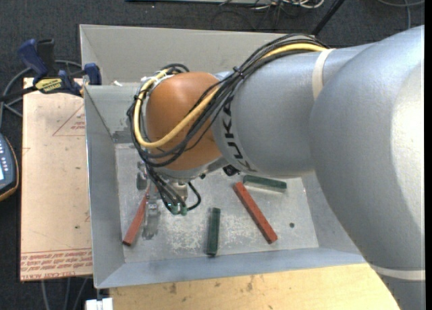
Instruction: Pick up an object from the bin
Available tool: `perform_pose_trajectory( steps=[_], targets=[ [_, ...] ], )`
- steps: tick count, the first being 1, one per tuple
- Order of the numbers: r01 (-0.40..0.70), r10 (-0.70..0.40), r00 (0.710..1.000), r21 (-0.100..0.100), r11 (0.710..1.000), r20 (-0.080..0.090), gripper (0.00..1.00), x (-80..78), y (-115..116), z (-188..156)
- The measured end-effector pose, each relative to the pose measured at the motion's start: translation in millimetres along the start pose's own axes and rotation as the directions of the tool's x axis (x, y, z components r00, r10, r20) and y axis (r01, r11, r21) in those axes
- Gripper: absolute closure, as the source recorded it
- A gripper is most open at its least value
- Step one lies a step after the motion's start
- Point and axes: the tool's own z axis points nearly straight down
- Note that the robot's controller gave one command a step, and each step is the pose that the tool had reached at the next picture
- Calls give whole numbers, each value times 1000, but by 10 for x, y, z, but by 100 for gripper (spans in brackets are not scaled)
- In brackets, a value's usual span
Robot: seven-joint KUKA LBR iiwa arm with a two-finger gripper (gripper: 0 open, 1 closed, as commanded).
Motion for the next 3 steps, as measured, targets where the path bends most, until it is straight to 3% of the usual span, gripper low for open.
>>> perform_pose_trajectory(
  steps=[1,2,3],
  targets=[
    [202,-202,979,1,979,3,0,-79,-122,856],
    [206,-206,978,5,979,-37,100,15,-119,873],
    [158,-158,987,-3,987,16,100,397,-208,-555]
  ],
)
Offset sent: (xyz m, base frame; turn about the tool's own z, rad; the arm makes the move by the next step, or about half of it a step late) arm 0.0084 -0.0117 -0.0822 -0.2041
